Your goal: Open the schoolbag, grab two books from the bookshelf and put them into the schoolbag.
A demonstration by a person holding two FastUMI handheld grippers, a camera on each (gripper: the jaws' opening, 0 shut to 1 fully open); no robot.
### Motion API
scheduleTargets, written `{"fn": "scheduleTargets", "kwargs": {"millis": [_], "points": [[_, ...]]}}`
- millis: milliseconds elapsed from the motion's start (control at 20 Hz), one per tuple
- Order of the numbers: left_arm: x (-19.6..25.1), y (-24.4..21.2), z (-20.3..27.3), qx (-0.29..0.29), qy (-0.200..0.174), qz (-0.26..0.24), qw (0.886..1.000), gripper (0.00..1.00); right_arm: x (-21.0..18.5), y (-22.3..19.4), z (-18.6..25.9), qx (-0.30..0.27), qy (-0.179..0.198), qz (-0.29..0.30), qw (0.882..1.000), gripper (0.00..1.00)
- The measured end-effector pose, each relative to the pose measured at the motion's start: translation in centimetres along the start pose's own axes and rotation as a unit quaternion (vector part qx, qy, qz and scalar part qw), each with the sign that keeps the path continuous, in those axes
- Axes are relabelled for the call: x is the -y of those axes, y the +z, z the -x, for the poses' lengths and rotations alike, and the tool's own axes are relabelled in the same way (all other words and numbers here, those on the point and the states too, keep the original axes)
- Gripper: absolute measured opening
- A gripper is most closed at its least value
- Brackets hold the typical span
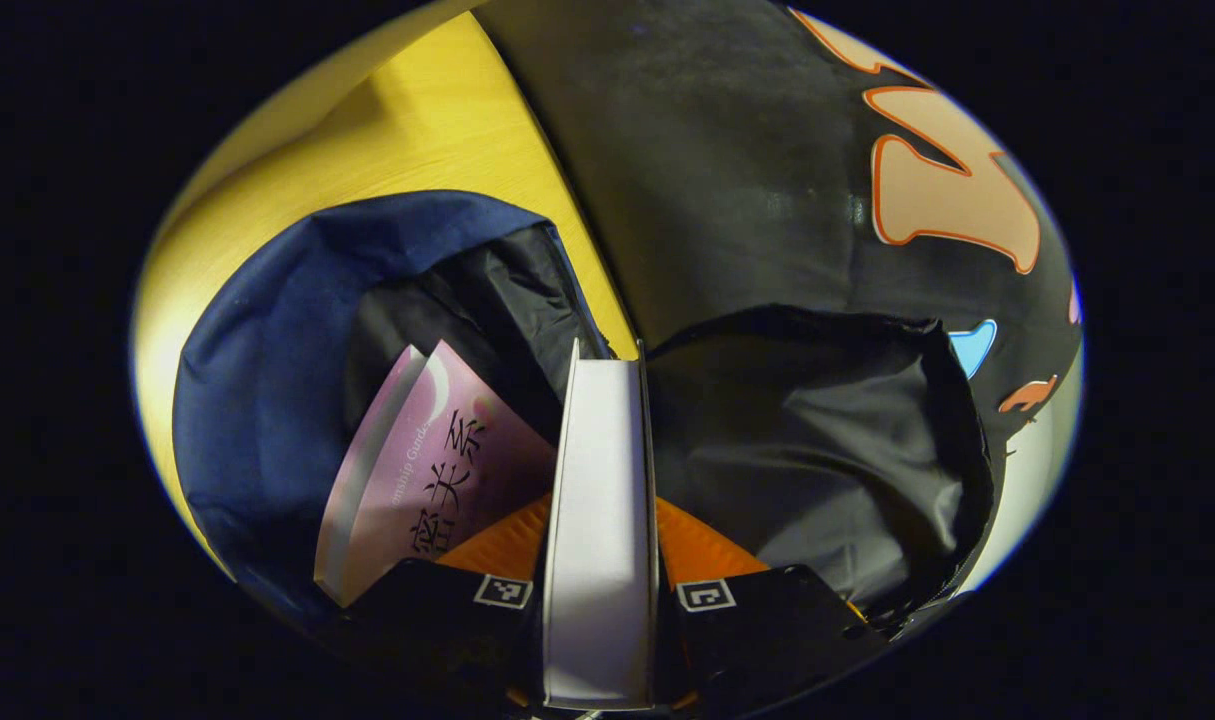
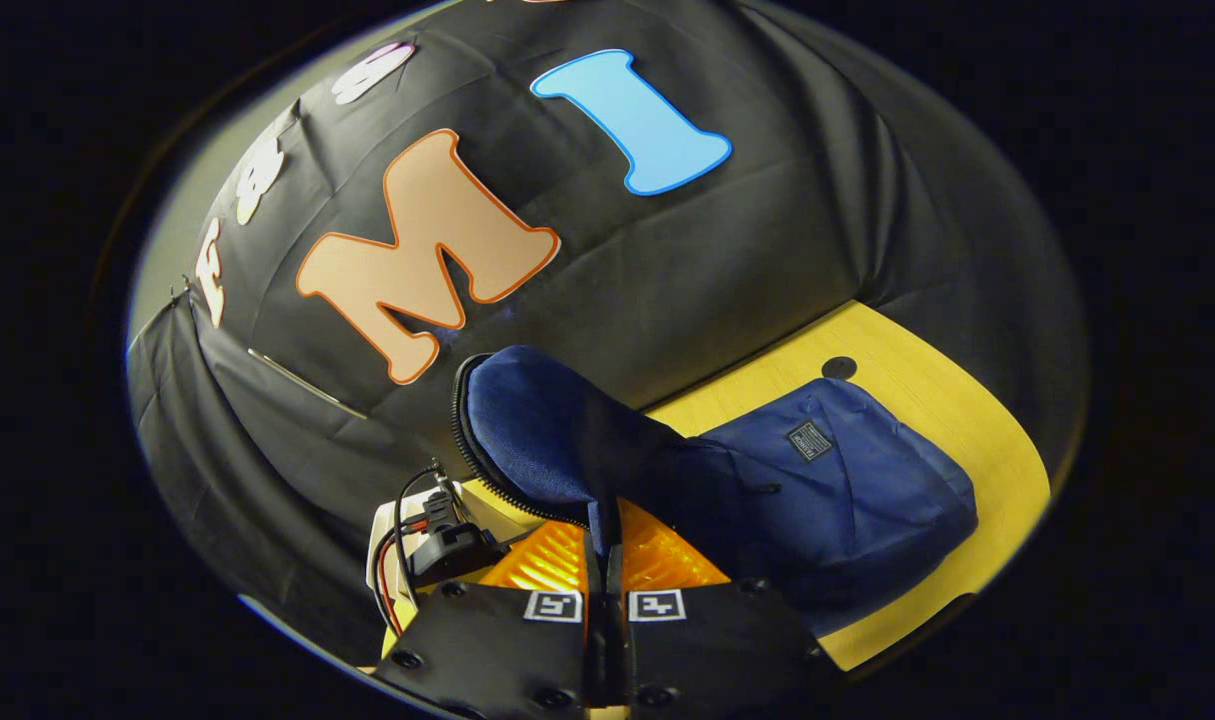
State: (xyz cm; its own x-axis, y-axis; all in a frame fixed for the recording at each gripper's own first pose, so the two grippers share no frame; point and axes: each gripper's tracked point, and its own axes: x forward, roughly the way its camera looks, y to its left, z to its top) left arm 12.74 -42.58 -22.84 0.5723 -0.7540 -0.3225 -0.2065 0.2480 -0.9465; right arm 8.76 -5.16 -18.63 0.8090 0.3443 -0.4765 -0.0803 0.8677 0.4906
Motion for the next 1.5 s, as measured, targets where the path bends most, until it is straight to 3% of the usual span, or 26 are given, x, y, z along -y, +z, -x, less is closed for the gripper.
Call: {"fn": "scheduleTargets", "kwargs": {"millis": [250, 350, 400, 450, 500, 550, 600, 750, 900, 1000, 1100, 1350, 1500], "points": [[-0.1, -0.2, 0.1, -0.004, 0.018, -0.038, 0.999, 0.39, 0.2, -0.1, 0.3, 0.002, -0.002, 0.006, 1.0, 0.03], [-0.9, -0.4, 0.4, -0.014, 0.054, -0.087, 0.995, 0.42, 0.3, -0.3, 0.3, 0.001, -0.004, 0.011, 1.0, 0.02], [-1.5, -0.5, 0.8, -0.025, 0.073, -0.117, 0.99, 0.55, 0.4, -0.4, 0.3, 0.001, -0.005, 0.012, 1.0, 0.03], [-2.1, -0.6, 1.2, -0.033, 0.093, -0.14, 0.985, 0.62, 0.4, -0.5, 0.2, 0.0, -0.004, 0.01, 1.0, 0.03], [-2.4, -0.9, 1.3, -0.039, 0.108, -0.155, 0.981, 0.58, 0.3, -0.6, 0.2, 0.0, -0.004, 0.008, 1.0, 0.03], [-2.6, -0.7, 1.7, -0.038, 0.121, -0.165, 0.978, 0.75, 0.3, -0.6, 0.1, 0.001, -0.004, 0.007, 1.0, 0.02], [-3.1, -0.3, 2.2, -0.033, 0.138, -0.183, 0.973, 0.71, 0.4, -1.0, 0.1, 0.0, -0.006, 0.007, 1.0, 0.02], [-4.0, 1.7, 5.0, -0.018, 0.193, -0.265, 0.945, 0.81, 0.7, -1.4, -0.1, 0.0, -0.011, 0.015, 1.0, 0.04], [-3.2, 3.8, 6.6, 0.008, 0.204, -0.317, 0.926, 0.87, 0.5, -1.9, -0.1, 0.0, -0.016, 0.025, 1.0, 0.02], [-3.1, 5.5, 8.1, 0.029, 0.216, -0.362, 0.907, 0.91, 0.2, -2.1, -0.2, 0.002, -0.02, 0.035, 0.999, 0.04], [-2.3, 6.8, 10.0, 0.042, 0.218, -0.399, 0.89, 0.96, 0.2, -2.5, -0.2, 0.003, -0.024, 0.041, 0.999, 0.04], [1.0, 11.0, 15.6, 0.118, 0.223, -0.485, 0.837, 0.95, 0.0, -3.0, 0.1, 0.007, -0.033, 0.05, 0.998, 0.05], [3.9, 11.3, 18.5, 0.149, 0.208, -0.513, 0.819, 0.95, -0.1, -3.4, 0.1, 0.011, -0.04, 0.054, 0.998, 0.05]]}}
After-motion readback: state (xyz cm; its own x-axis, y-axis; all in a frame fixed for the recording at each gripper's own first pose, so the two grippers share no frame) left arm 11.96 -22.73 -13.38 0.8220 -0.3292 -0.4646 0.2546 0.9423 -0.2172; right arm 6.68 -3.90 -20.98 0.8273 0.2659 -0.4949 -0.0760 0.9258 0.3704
